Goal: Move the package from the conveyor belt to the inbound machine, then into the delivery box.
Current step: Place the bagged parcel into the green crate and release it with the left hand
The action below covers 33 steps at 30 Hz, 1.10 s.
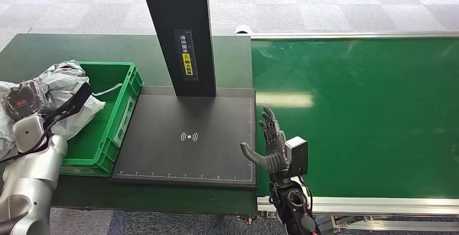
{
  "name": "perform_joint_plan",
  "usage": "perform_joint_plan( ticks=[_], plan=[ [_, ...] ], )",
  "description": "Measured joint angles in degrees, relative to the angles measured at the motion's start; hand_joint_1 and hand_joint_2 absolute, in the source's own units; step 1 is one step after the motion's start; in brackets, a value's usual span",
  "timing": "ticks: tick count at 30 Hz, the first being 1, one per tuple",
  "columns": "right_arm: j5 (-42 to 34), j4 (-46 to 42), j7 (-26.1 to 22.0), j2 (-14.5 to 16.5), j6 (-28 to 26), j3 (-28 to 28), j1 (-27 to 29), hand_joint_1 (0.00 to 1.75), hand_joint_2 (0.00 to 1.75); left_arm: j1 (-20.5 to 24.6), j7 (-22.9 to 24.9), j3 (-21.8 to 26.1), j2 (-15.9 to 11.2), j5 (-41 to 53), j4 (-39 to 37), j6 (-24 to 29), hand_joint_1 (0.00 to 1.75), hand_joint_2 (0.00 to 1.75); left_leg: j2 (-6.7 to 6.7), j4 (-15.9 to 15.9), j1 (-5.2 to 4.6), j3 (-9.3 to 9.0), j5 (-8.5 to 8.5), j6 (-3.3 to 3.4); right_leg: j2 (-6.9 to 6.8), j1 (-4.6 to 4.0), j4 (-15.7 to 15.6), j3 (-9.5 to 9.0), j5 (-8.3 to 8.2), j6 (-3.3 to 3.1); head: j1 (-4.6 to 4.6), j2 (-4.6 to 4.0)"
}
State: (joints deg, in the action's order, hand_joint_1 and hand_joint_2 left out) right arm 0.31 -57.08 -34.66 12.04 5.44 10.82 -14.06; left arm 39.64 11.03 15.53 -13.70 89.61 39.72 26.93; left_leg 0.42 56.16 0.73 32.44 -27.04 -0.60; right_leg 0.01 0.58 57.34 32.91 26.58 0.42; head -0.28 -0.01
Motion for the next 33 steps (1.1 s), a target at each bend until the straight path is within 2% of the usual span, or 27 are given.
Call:
perform_joint_plan(
  ticks=[3, 6, 7, 10, 11, 13, 15, 17, 19, 21, 25, 27, 29, 33],
  plan=[
    [0.4, -0.3, 0.4, -0.2, 0.6, 0.0, 0.1, 0.0, 1.75, 1.1, 1.4, -1.7, -1.3, 0.1, -3.8, -4.9, 1.75, 1.75, -0.02, 0.0, 0.0, 0.01, 0.0, -0.01, -0.01, 0.0, 0.0, 0.01, 0.0, 0.0, 0.0, -0.01],
    [0.9, -0.3, 0.6, -0.2, 1.0, -0.1, 0.2, 0.0, 1.75, 2.0, 1.7, -3.3, -1.9, 0.2, -6.2, -7.2, 1.75, 1.75, -0.01, 0.0, 0.01, 0.02, 0.0, -0.01, -0.01, -0.01, 0.0, 0.01, 0.0, 0.0, 0.0, -0.01],
    [1.0, -0.3, 0.6, -0.2, 1.1, -0.1, 0.3, 0.0, 1.75, 2.2, 1.7, -3.6, -2.0, 0.2, -6.7, -7.5, 1.65, 1.75, -0.01, 0.0, 0.01, 0.02, 0.0, -0.01, -0.01, -0.01, 0.0, 0.01, 0.0, 0.0, -0.01, -0.01],
    [1.2, -0.4, 0.8, -0.2, 1.1, -0.1, 0.4, 0.0, 1.75, 2.5, 1.7, -4.2, -2.1, 0.2, -7.7, -6.9, 0.34, 1.75, -0.01, 0.0, 0.01, 0.01, 0.0, -0.01, -0.01, -0.01, 0.0, 0.01, 0.0, -0.01, -0.01, 0.0],
    [1.3, -0.4, 0.8, -0.2, 1.1, -0.1, 0.5, 0.0, 1.75, 2.5, 1.7, -4.4, -2.1, 0.2, -7.9, -6.1, 0.0, 1.75, -0.01, 0.0, 0.01, 0.01, 0.0, -0.01, -0.01, -0.01, 0.0, 0.01, 0.0, -0.01, -0.01, 0.0],
    [1.4, -0.6, 1.0, -0.2, 1.1, -0.1, 0.6, 0.0, 1.75, 2.6, 1.1, -4.8, -2.0, 0.3, -8.0, -2.8, 0.0, 1.75, -0.02, 0.0, 0.01, 0.01, 0.0, -0.01, -0.01, -0.01, 0.0, 0.02, -0.01, -0.01, 0.0, -0.01],
    [1.6, -1.0, 1.2, -0.2, 1.1, -0.2, 0.9, 0.0, 1.75, 2.6, -0.8, -5.0, -1.8, -0.1, -8.0, 2.8, 0.0, 1.75, -0.03, 0.0, 0.01, 0.01, 0.0, -0.01, -0.01, -0.01, 0.0, 0.02, -0.01, -0.01, 0.0, 0.0],
    [1.7, -1.4, 1.4, -0.2, 1.1, -0.2, 1.1, 0.0, 1.75, 2.3, -4.1, -5.1, -1.4, -1.3, -6.6, 8.8, 0.0, 1.75, -0.02, 0.0, 0.0, 0.02, 0.0, -0.01, -0.01, 0.0, 0.0, 0.02, -0.01, -0.01, -0.01, 0.01],
    [1.7, -1.8, 1.6, -0.2, 1.1, -0.2, 1.3, 0.0, 1.75, 1.4, -7.8, -5.2, -0.6, -2.6, -2.8, 12.2, 0.0, 1.75, -0.02, 0.0, 0.0, 0.03, -0.01, -0.01, -0.01, 0.0, 0.0, 0.01, 0.0, -0.01, 0.01, 0.0],
    [1.8, -2.0, 1.7, -0.1, 1.1, -0.2, 1.5, 0.0, 1.75, 0.7, -9.7, -5.2, 0.1, -3.3, 1.1, 13.1, 0.0, 1.75, -0.02, 0.0, 0.0, 0.05, -0.01, -0.01, -0.01, 0.0, 0.0, 0.01, -0.01, -0.01, 0.01, 0.0],
    [1.8, -2.2, 1.9, -0.1, 1.0, -0.2, 1.7, 0.0, 1.75, 0.0, -10.7, -5.1, 0.9, -3.8, 5.4, 13.2, 0.0, 1.75, -0.02, 0.0, 0.0, 0.05, -0.01, -0.01, -0.01, 0.0, 0.0, 0.02, -0.01, -0.01, 0.0, 0.0],
    [1.8, -2.2, 1.9, -0.1, 0.9, -0.2, 1.7, 0.0, 1.75, -1.1, -13.5, -4.5, 1.5, -4.5, 8.5, 13.2, 0.0, 1.75, -0.01, 0.0, 0.01, 0.04, -0.01, -0.01, 0.0, -0.01, 0.0, 0.04, -0.01, -0.01, -0.01, -0.01],
    [1.7, -2.2, 2.0, -0.1, 0.7, -0.2, 1.7, 0.0, 1.75, -2.7, -20.1, -2.8, 3.1, -5.6, 13.9, 13.2, 0.0, 1.75, -0.01, 0.0, 0.01, 0.06, -0.01, -0.01, -0.01, -0.01, 0.0, 0.05, -0.01, -0.01, -0.01, 0.0],
    [0.9, -2.1, 1.7, -0.2, 0.5, 0.0, 1.6, 0.0, 1.75, -4.8, -39.3, 3.6, 8.5, -8.2, 25.6, 13.2, 0.0, 1.75, -0.02, 0.0, -0.01, 0.11, -0.02, 0.0, -0.01, 0.01, 0.0, 0.05, -0.01, -0.01, 0.01, -0.01]
  ],
)
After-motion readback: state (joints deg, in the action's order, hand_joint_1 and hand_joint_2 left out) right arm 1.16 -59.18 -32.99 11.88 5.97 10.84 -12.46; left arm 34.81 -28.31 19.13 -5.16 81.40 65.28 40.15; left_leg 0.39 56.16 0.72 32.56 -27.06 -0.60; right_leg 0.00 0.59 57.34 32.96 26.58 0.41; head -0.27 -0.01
